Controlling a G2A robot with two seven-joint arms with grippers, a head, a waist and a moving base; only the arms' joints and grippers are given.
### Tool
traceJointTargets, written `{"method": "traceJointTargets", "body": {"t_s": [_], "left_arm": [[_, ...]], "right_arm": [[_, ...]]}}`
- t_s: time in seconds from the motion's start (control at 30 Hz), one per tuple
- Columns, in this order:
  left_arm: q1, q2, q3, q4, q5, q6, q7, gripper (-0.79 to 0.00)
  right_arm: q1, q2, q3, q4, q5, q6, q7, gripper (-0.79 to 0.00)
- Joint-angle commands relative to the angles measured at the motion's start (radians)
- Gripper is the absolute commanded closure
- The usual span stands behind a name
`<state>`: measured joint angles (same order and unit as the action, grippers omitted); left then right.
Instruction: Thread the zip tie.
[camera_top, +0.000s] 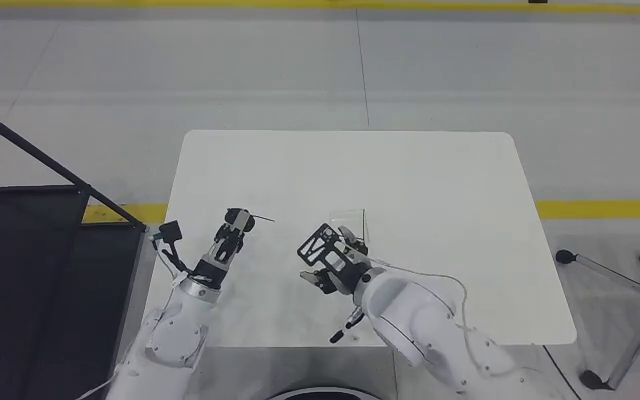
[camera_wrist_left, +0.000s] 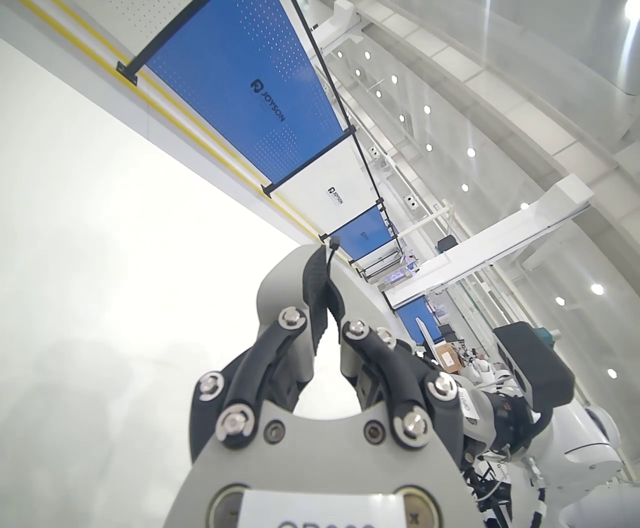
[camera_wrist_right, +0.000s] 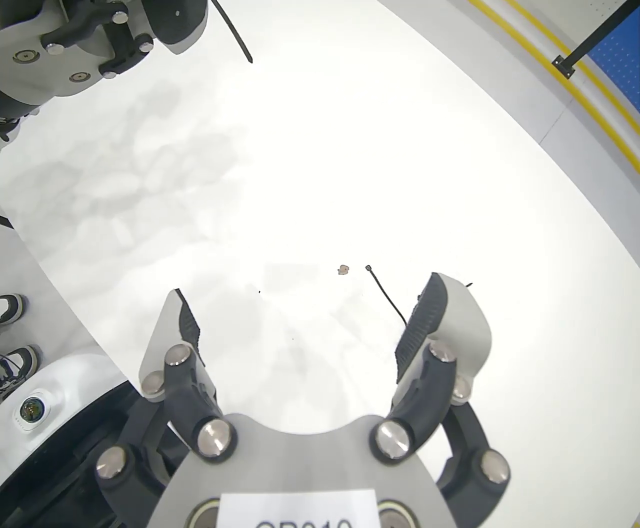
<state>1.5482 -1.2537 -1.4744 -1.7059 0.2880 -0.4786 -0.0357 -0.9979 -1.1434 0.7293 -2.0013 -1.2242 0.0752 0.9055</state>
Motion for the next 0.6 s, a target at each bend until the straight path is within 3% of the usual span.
{"method": "traceJointTargets", "body": {"t_s": [0.0, 0.17, 0.33, 0.5, 0.57], "left_arm": [[0.000, 0.000, 0.000, 0.000, 0.000, 0.000, 0.000, 0.000], [0.000, 0.000, 0.000, -0.002, 0.001, 0.006, 0.001, 0.000], [0.004, 0.000, -0.008, -0.012, 0.000, 0.019, 0.005, 0.000], [0.020, 0.000, -0.014, -0.025, -0.003, 0.012, 0.002, 0.000], [0.021, 0.000, -0.013, -0.026, 0.000, 0.010, 0.000, 0.000]], "right_arm": [[0.000, 0.000, 0.000, 0.000, 0.000, 0.000, 0.000, -0.785], [0.002, -0.010, -0.029, 0.032, -0.091, 0.014, 0.018, -0.785], [0.087, -0.057, -0.108, 0.108, -0.145, 0.060, 0.108, -0.785], [0.184, -0.112, -0.145, 0.220, -0.118, 0.111, 0.171, -0.542], [0.212, -0.131, -0.158, 0.258, -0.117, 0.133, 0.198, -0.486]]}}
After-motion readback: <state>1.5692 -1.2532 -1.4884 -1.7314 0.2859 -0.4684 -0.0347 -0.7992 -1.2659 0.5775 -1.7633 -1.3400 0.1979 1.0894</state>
